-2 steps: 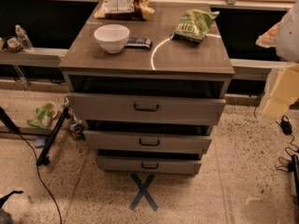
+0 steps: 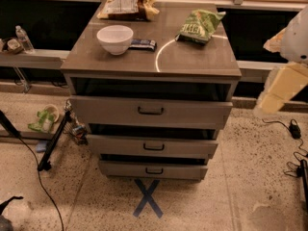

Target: Place green jalapeno chip bag into white bowl

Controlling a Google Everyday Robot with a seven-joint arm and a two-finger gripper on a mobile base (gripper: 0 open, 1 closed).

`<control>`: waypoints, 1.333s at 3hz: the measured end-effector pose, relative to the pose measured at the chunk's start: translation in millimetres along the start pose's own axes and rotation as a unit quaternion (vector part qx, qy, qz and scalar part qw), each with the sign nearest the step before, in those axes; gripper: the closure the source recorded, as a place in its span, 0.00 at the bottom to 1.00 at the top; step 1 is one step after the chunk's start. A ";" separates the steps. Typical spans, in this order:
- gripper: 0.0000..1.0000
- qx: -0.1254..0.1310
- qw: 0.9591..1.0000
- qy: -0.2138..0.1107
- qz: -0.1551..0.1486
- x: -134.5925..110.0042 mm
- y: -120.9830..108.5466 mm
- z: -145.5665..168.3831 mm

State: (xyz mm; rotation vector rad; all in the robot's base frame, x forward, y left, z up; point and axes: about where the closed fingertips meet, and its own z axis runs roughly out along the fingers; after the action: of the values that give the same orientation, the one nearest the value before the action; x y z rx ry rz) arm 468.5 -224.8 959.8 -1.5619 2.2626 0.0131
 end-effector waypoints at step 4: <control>0.00 0.114 0.918 -0.203 0.320 36.1 -179.0 86.2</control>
Offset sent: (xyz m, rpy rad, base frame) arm 0.1959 -0.1038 -0.0873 0.6239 -0.1339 -0.6283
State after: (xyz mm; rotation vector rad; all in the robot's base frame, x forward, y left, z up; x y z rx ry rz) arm 645.6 -305.6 906.1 -0.5822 2.2222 0.2227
